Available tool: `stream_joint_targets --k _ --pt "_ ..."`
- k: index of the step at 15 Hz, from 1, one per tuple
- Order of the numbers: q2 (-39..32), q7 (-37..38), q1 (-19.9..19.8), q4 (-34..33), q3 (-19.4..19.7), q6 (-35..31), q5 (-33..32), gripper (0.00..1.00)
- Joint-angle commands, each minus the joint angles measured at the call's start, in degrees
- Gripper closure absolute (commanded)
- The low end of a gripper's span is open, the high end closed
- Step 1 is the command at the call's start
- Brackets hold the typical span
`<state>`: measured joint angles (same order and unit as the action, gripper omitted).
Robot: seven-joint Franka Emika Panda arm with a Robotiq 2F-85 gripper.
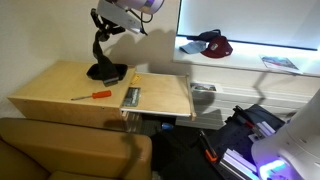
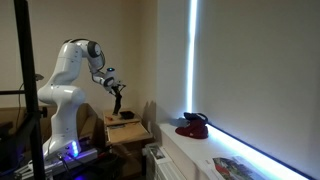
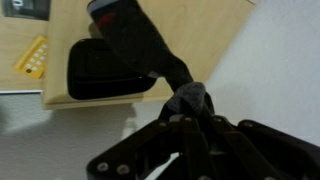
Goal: Put the sock in the black bowl
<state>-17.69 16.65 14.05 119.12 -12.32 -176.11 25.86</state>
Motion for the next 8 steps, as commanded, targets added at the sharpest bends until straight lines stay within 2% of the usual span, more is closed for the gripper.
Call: stream_joint_targets --k 1,3,4,5,8 --pt "-2.2 -8.1 -8.3 -3.4 -11.3 -3.6 9.7 0.98" --pt "-3.8 -8.5 -7.9 -3.5 -10.7 -6.8 8.3 0.98" --pt "-4.4 -7.3 -5.8 -3.0 -7.7 -8.7 5.6 0.98" --pt "-4.9 -4.6 -3.4 -2.3 -3.7 -10.0 1.5 0.98" --pt "-9.2 -5.0 6.8 -4.2 11.1 -14.0 -2.7 0.98"
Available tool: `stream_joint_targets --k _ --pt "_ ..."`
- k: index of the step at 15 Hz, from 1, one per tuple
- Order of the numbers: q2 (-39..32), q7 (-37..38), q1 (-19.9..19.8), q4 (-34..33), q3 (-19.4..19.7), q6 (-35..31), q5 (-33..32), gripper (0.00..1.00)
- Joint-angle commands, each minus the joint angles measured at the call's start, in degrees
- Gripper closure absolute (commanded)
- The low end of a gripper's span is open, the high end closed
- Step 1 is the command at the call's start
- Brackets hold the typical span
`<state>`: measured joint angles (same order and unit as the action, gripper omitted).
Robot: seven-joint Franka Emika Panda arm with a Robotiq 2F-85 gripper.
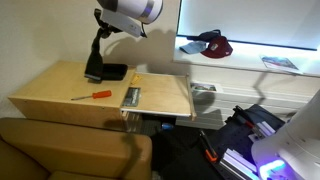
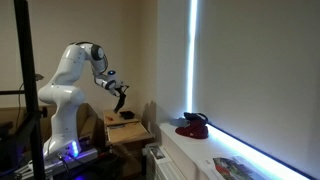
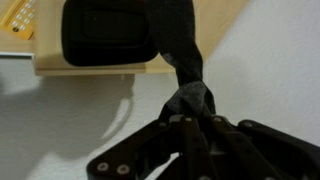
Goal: Put the sock in the black bowl
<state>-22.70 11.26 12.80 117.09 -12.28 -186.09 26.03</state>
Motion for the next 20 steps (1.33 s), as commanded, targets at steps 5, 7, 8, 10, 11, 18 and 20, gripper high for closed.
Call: stream_joint_targets --k 5,7,8,10,11,18,20 --pt "-11.1 2.2 19.8 -9.2 24.6 -1.7 -1.2 0.98" --pt "-13.1 3.4 22.6 -10.8 27.5 -0.5 -1.2 0.98" --pt "-13.9 3.8 22.7 -11.3 27.4 -0.7 -1.4 0.98" --pt "-16.0 4.6 24.7 -11.7 28.9 -2.9 -1.4 0.98" --pt "-17.1 5.1 25.9 -11.8 30.0 -3.1 -1.2 0.98" --pt "-20.2 4.9 24.8 -9.7 26.3 1.1 -2.2 0.66" --pt "-20.2 5.3 25.5 -8.8 27.2 4.5 -1.8 0.54"
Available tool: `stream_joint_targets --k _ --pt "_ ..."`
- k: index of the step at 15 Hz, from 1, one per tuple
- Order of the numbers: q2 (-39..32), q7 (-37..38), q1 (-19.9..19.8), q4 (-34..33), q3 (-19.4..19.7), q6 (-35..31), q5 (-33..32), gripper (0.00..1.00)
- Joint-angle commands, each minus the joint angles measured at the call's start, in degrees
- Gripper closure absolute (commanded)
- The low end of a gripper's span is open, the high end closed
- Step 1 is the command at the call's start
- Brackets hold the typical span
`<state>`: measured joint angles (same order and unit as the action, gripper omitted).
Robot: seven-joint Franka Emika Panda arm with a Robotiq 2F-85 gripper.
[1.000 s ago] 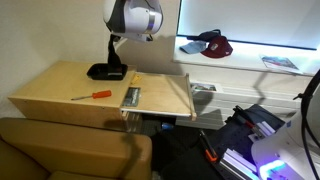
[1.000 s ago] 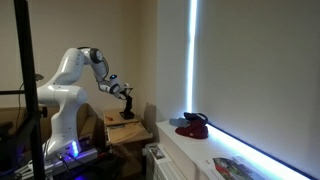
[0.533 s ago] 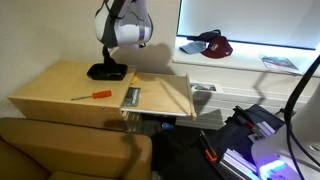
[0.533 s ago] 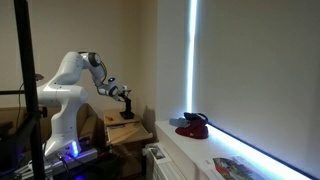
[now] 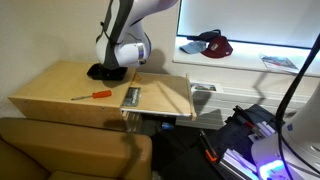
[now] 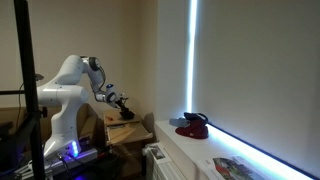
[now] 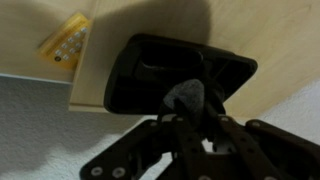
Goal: Put the sock in the black bowl
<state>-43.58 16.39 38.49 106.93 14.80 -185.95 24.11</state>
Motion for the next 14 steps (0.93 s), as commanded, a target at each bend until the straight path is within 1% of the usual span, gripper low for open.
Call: stream_joint_targets --k 1,2,3,4,5,6,7,8,9,11,12,13,14 --pt "1.3 0.5 0.4 2.1 1.2 7.0 0.3 0.45" --pt "2.1 0.3 -0.3 2.5 0.9 8.9 0.1 0.38" --pt "3.1 3.3 -0.8 3.2 1.5 11.2 -3.8 0.31" --pt "4.2 4.0 -0.6 3.3 2.5 13.1 -5.2 0.25" --pt "5.8 4.3 -1.9 3.6 1.5 14.5 -6.7 0.17" --pt "9.0 3.4 -4.2 4.3 -0.7 17.2 -8.1 0.11" --pt "11.8 2.2 -6.1 5.0 -2.7 18.8 -9.5 0.03" --pt "15.7 -2.6 -7.4 5.8 -5.1 21.3 -5.7 0.01" --pt "18.4 -4.5 -9.4 6.3 -7.5 23.4 -4.8 0.00" --pt "25.2 -8.0 -11.1 8.2 -9.8 30.2 -3.3 0.00" --pt "28.9 -5.7 -15.9 9.5 -14.7 33.0 -7.4 0.00" --pt "21.3 -1.7 -15.1 4.1 -13.7 28.4 -9.6 0.00" --pt "24.5 -2.2 -16.9 5.2 -15.9 31.1 -9.4 0.00"
